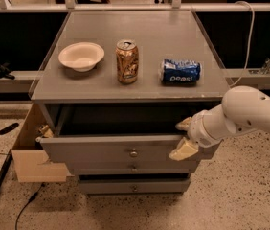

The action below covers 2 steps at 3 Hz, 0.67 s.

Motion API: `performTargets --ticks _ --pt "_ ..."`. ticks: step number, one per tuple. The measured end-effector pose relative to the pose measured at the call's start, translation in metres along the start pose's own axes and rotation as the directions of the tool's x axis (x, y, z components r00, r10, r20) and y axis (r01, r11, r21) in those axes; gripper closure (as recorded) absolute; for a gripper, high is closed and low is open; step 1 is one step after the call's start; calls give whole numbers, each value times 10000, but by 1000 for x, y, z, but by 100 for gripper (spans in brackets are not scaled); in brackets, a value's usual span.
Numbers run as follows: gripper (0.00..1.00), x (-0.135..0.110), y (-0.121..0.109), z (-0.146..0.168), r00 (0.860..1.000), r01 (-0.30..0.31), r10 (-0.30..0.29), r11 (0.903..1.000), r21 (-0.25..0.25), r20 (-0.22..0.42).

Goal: Open top drawer

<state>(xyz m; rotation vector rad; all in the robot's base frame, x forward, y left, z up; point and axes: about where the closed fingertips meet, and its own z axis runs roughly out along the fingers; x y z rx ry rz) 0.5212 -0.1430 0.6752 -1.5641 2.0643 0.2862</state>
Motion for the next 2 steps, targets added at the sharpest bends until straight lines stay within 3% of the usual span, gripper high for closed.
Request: performTargets --ticks 2 --pt "100 9 0 2 10000 -98 98 9999 -78 -3"
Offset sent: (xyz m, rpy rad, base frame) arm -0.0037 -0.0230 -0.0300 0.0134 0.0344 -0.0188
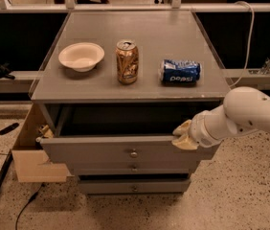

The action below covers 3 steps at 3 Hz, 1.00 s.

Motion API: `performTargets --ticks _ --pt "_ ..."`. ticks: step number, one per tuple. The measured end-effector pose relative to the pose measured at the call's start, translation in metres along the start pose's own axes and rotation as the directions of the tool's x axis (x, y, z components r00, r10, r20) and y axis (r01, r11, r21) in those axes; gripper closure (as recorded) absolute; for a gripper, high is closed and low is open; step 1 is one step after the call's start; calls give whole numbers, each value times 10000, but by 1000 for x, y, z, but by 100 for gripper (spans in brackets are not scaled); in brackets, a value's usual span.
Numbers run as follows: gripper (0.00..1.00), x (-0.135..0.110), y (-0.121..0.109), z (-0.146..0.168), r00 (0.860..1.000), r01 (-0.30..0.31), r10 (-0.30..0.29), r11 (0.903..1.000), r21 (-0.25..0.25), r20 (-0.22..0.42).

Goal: Open top drawer

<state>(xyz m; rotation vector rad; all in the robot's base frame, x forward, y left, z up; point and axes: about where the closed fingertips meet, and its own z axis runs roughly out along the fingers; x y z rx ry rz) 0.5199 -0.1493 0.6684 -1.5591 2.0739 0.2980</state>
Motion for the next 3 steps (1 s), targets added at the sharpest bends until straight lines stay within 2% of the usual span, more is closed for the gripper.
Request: performTargets --ticks 3 --pt "100 1 6 -6 9999 -118 118 9999 -8 57"
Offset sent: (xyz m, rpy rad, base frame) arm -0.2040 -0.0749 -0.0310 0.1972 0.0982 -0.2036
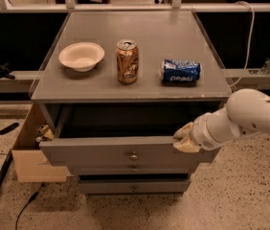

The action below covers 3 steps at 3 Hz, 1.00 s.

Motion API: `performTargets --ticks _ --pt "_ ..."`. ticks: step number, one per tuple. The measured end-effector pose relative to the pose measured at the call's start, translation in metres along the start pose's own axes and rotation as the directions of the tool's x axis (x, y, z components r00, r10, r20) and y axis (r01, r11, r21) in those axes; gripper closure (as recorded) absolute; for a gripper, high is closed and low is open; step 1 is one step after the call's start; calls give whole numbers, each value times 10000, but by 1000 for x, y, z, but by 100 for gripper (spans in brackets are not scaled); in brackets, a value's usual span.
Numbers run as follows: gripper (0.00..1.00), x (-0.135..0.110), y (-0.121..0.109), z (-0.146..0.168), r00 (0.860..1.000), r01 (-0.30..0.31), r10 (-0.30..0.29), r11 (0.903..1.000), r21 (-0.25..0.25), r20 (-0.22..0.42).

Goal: Open top drawer

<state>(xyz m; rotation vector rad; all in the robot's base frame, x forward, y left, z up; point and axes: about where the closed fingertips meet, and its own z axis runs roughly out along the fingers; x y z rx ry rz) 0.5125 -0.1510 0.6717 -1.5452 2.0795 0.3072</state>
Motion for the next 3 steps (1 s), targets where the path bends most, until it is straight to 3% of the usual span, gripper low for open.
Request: performTargets --ticks 2,3 --pt "100 5 24 -9 9997 -232 232 9997 -103 -21" --pt "82 5 24 -9 9997 -231 231 9997 -103 -21"
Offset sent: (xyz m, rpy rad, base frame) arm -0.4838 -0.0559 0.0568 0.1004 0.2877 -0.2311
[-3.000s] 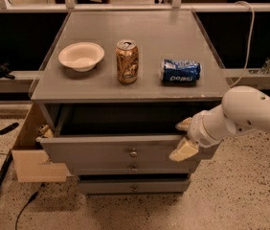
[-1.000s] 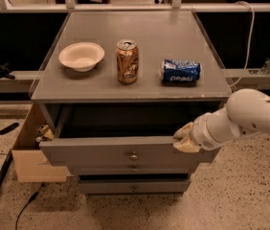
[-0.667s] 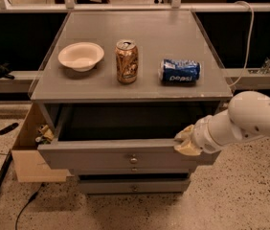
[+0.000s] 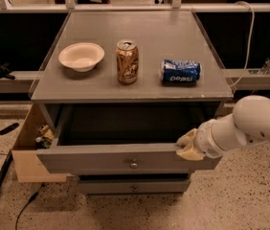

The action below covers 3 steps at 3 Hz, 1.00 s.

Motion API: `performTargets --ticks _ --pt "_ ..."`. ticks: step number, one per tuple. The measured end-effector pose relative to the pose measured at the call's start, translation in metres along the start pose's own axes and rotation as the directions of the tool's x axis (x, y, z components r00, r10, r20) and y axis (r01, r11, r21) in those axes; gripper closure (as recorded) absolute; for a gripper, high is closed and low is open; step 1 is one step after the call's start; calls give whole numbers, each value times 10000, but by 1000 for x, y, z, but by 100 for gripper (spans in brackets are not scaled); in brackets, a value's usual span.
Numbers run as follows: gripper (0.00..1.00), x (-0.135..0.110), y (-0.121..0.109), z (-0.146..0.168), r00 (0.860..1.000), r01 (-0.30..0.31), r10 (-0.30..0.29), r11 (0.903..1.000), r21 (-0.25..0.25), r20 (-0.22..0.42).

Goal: Open top drawer

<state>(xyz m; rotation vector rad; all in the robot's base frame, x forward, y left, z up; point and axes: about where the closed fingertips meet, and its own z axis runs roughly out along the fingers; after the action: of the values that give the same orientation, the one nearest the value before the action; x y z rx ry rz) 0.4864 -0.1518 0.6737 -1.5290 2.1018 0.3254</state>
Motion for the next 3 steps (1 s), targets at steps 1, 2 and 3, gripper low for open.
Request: performTargets --ticks 1,2,3 --pt "59 0 0 0 10000 0 0 10000 0 0" --pt "36 0 0 0 10000 0 0 10000 0 0" --pt "12 0 0 0 10000 1 -1 10000 -1 0"
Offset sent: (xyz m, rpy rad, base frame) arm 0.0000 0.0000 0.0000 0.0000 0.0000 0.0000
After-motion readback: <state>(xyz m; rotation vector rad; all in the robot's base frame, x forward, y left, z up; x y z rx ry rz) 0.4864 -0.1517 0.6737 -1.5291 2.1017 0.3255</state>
